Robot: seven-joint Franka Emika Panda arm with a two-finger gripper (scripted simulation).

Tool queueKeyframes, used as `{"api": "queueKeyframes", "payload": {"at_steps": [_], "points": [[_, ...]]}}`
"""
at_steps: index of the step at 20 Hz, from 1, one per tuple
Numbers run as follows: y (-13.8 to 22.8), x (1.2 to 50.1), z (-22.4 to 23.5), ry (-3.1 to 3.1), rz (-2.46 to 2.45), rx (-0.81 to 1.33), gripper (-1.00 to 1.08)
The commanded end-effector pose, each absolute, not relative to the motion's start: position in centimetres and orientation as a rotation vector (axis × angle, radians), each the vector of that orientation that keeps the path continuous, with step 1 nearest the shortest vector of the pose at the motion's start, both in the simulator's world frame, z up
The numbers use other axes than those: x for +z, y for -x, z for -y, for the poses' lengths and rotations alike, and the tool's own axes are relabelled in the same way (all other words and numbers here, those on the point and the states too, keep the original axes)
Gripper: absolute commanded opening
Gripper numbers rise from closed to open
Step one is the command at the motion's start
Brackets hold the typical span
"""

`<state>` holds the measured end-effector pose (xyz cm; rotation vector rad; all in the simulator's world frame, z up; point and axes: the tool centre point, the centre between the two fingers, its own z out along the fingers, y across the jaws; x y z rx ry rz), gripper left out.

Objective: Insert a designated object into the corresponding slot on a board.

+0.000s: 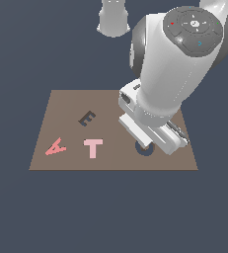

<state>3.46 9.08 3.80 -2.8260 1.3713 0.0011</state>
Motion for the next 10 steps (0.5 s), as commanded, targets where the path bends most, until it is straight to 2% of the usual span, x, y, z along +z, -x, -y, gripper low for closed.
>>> {"api": "queueKeyframes", "payload": {"at_steps": [1,10], "points": [[-4.4,3.9,-9.4,2.776,-1.470,0.001,-1.00],[-6.9,4.0,-10.0,2.640,-1.703,0.001,-1.00]]}}
